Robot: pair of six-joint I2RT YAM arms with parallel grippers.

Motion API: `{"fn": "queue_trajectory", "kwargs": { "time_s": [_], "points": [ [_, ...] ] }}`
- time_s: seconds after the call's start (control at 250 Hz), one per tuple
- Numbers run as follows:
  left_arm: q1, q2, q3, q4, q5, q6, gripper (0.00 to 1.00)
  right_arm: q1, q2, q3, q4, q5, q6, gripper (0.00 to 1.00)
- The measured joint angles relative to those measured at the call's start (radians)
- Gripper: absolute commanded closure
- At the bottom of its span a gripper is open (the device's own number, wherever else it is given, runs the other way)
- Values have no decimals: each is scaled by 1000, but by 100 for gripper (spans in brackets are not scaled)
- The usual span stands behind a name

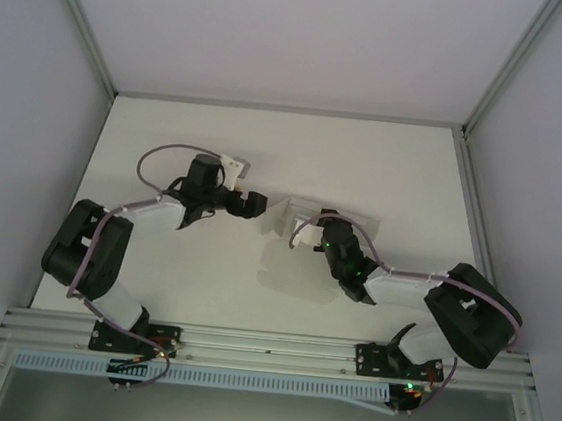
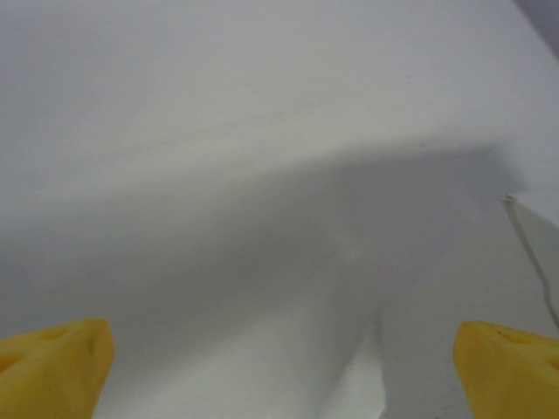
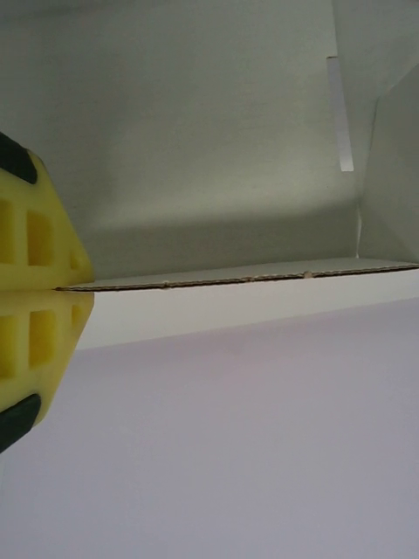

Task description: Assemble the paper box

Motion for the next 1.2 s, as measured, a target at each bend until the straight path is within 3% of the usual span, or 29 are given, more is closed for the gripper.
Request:
{"fn": "queue_trajectory", "kwargs": {
  "time_s": [0.491,0.918,1.198],
  "points": [
    [-94,36,-10,58,56,16,14,8,-6,-42,38,-20,25,100],
    [-116,36,-200,118,21,7,20,97,-10,-106,108,38,10,100],
    [-136,-86,-278,181,41,2,21,97,-19,-106,96,55,15,100]
  ]
}}
